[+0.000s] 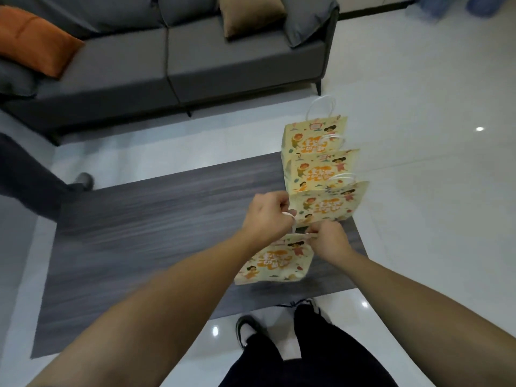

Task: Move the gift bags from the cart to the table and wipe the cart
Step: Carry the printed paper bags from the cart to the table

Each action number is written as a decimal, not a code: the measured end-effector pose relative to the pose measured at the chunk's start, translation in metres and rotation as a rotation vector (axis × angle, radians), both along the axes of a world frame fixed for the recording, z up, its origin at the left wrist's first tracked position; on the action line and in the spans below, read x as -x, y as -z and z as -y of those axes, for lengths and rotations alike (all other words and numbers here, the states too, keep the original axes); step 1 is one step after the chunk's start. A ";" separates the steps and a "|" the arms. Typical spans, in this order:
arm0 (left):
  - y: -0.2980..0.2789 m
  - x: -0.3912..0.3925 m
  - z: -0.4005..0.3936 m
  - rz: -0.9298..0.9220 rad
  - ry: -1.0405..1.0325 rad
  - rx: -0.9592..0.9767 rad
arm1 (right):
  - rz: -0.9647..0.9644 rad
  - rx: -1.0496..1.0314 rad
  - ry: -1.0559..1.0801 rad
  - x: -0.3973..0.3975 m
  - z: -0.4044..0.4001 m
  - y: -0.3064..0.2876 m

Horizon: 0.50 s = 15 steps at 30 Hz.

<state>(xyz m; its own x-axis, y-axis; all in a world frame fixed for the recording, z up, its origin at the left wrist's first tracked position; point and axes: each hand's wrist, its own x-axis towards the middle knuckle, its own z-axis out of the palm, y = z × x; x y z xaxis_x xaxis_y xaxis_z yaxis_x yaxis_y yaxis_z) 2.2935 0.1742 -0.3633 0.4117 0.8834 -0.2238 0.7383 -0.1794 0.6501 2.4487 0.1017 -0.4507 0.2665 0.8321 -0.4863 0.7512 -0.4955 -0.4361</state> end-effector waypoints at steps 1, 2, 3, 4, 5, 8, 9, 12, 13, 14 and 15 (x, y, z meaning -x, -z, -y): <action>0.002 -0.010 0.005 0.001 0.013 0.008 | 0.010 0.000 0.020 -0.010 0.008 0.001; 0.005 -0.020 0.009 0.004 0.018 0.010 | 0.017 -0.002 0.036 -0.020 0.014 0.002; 0.007 -0.029 0.011 0.006 0.019 0.015 | 0.022 -0.009 0.048 -0.029 0.019 0.003; 0.009 -0.040 0.015 0.005 0.021 0.024 | 0.029 -0.023 0.059 -0.040 0.023 0.005; 0.012 -0.051 0.018 0.001 0.022 0.036 | 0.036 -0.033 0.068 -0.051 0.026 0.005; 0.021 -0.083 0.029 -0.031 0.022 0.068 | 0.020 -0.035 0.095 -0.083 0.031 0.009; 0.024 -0.095 0.032 -0.047 0.023 0.076 | 0.013 -0.026 0.102 -0.095 0.033 0.012; 0.035 -0.123 0.037 -0.082 0.030 0.076 | -0.010 -0.020 0.139 -0.125 0.034 0.023; 0.038 -0.128 0.037 -0.083 0.031 0.075 | -0.021 -0.022 0.153 -0.131 0.034 0.026; 0.040 -0.134 0.038 -0.075 0.029 0.079 | -0.034 -0.025 0.169 -0.137 0.033 0.030; 0.043 -0.139 0.038 -0.062 0.023 0.081 | -0.052 -0.032 0.192 -0.143 0.033 0.033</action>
<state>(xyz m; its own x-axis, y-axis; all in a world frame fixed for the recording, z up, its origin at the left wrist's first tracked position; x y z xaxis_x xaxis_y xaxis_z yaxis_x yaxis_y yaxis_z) 2.4326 0.1360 -0.4066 0.4146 0.8519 -0.3200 0.7740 -0.1452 0.6164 2.5916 0.0691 -0.4838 0.3970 0.7835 -0.4780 0.6200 -0.6129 -0.4898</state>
